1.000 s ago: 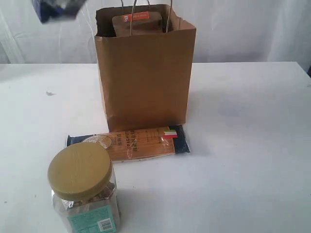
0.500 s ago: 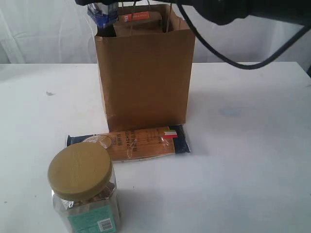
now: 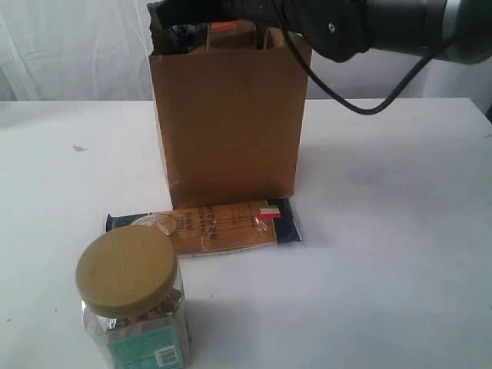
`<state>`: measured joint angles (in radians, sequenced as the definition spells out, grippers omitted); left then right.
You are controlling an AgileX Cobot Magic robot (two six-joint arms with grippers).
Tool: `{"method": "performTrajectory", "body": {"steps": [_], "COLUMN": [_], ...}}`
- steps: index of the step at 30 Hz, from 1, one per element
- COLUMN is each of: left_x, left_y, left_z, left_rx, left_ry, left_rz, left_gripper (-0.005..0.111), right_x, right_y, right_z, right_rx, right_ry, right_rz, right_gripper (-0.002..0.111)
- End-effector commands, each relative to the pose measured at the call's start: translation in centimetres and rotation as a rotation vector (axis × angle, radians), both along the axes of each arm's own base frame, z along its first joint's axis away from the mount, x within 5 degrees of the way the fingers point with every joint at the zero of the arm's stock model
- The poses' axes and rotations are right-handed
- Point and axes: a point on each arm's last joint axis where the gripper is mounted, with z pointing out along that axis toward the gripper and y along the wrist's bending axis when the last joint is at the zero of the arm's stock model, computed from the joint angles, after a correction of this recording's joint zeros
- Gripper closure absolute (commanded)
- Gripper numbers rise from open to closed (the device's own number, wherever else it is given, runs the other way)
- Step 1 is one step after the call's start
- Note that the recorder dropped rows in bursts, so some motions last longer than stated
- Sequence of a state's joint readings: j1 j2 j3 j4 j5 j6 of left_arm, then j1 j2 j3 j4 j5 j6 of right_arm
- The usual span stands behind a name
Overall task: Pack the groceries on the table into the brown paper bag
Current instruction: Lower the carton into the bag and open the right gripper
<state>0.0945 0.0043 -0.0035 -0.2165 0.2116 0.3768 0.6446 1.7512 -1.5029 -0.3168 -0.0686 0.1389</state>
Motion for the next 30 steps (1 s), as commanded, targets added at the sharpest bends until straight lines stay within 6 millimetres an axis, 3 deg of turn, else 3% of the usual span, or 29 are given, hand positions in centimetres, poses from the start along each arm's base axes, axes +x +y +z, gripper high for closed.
{"method": "performTrajectory", "body": {"steps": [1, 21, 24, 30], "left_x": [0.0, 0.0, 0.0, 0.0], "left_y": [0.0, 0.0, 0.0, 0.0], "left_z": [-0.1, -0.1, -0.1, -0.1], "left_rx": [-0.004, -0.004, -0.004, -0.004], "left_ry": [-0.003, -0.003, -0.003, -0.003], "left_rz": [0.003, 0.003, 0.003, 0.003], "left_gripper": [0.107, 0.107, 0.107, 0.107], "right_x": [0.0, 0.1, -0.3, -3.2], "right_y": [-0.4, -0.7, -0.8, -2.9], "right_z": [0.7, -0.2, 1.1, 6.1], "right_rx": [-0.003, -0.065, -0.016, 0.055], "right_ry": [-0.009, 0.067, 0.006, -0.084], "right_rz": [-0.012, -0.043, -0.024, -0.026], "right_gripper": [0.063, 0.053, 0.053, 0.053]}}
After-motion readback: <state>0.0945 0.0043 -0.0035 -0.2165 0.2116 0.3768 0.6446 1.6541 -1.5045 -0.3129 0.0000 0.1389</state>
